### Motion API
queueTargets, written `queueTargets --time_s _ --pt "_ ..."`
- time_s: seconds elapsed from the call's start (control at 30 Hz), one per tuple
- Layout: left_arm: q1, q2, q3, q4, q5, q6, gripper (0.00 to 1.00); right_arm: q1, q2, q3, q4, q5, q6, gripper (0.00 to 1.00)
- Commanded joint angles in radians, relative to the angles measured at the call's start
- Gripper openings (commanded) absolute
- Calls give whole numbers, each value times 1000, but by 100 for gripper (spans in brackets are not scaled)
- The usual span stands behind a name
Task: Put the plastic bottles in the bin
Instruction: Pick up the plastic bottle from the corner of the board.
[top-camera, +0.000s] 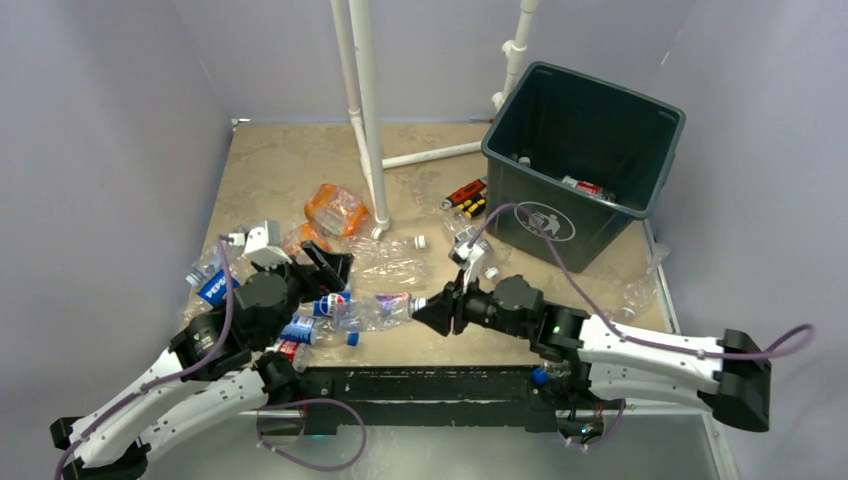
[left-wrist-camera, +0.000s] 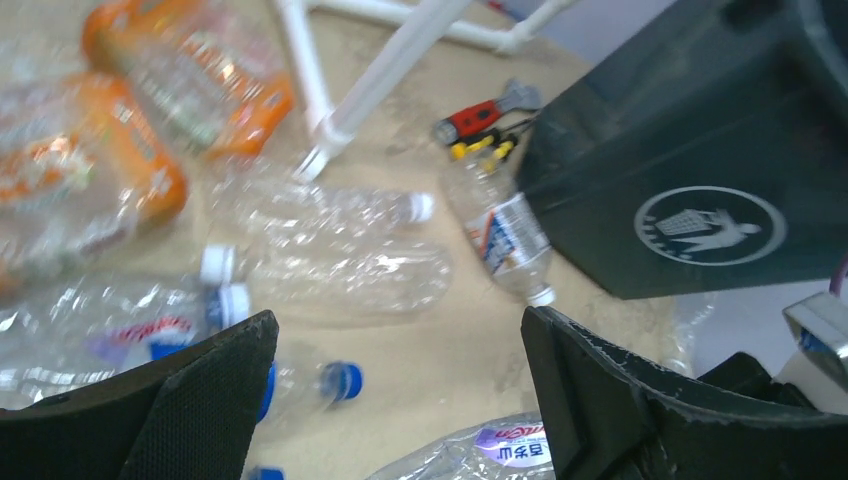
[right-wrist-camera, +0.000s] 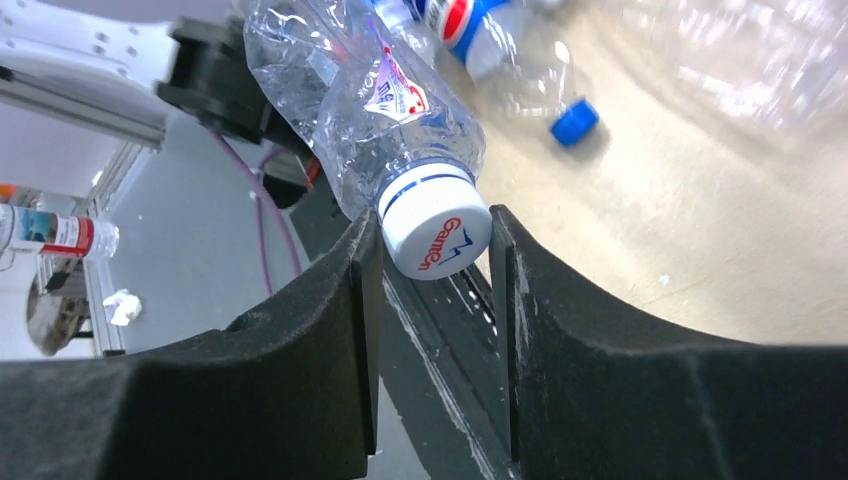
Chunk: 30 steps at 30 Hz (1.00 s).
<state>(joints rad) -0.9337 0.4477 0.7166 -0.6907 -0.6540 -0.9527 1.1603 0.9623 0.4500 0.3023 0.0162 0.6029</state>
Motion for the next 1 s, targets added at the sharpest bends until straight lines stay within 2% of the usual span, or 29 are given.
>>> queueTargets --time_s 0.0,0.07,0.17,0.27,0.43,0.57,0.63,0.77,0.97 --pt "-2 63 135 245 139 345 93 6 -90 229 -440 68 -170 0" --pt "-2 92 183 315 243 467 94 6 -62 321 -560 59 -208 0" --pt "-2 151 256 375 487 642 94 7 20 458 -727 58 -275 0" --pt "-2 266 397 287 724 778 93 14 72 554 -857 145 -318 0" --pt "-2 381 521 161 923 918 90 16 13 623 -945 169 -353 0" --pt "-2 369 465 177 1017 986 82 16 -56 680 -981 118 -401 0" --pt "-2 362 401 213 1055 996 81 16 -69 706 -993 89 -426 0" --pt "-2 369 319 240 1133 997 83 16 -75 754 -1010 40 -467 0" --pt "-2 361 281 276 1130 1024 88 16 -18 810 -1051 35 -520 0"
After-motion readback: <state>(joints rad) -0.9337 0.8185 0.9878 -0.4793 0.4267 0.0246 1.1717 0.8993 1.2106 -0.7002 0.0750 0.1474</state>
